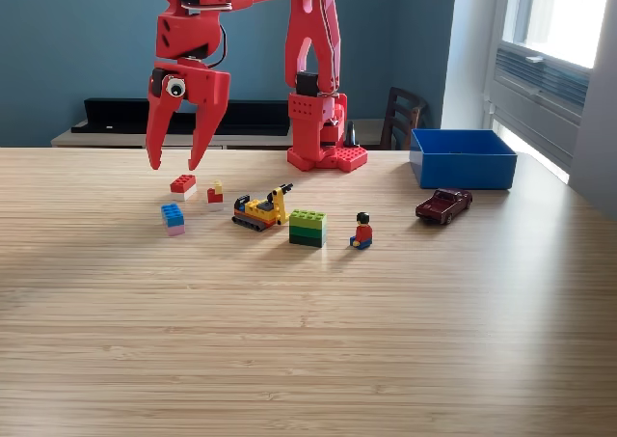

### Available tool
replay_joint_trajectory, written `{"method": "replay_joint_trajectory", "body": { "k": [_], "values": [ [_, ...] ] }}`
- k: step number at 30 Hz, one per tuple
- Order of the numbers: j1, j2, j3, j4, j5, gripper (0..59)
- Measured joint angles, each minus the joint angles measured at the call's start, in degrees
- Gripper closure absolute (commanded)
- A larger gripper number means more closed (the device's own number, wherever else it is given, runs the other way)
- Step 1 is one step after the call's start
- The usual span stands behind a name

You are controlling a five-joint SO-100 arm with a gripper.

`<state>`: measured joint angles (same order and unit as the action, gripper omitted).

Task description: Grasp a lego block and put it in the bin.

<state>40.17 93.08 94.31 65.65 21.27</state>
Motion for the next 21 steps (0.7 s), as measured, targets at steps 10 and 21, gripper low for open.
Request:
{"method": "replay_joint_trajectory", "body": {
  "k": [10, 21],
  "values": [
    [0.0, -0.18, 0.0, -1.23, 1.85, 35.9],
    [0.09, -17.4, -10.11, 3.08, 1.85, 33.5]
  ]
}}
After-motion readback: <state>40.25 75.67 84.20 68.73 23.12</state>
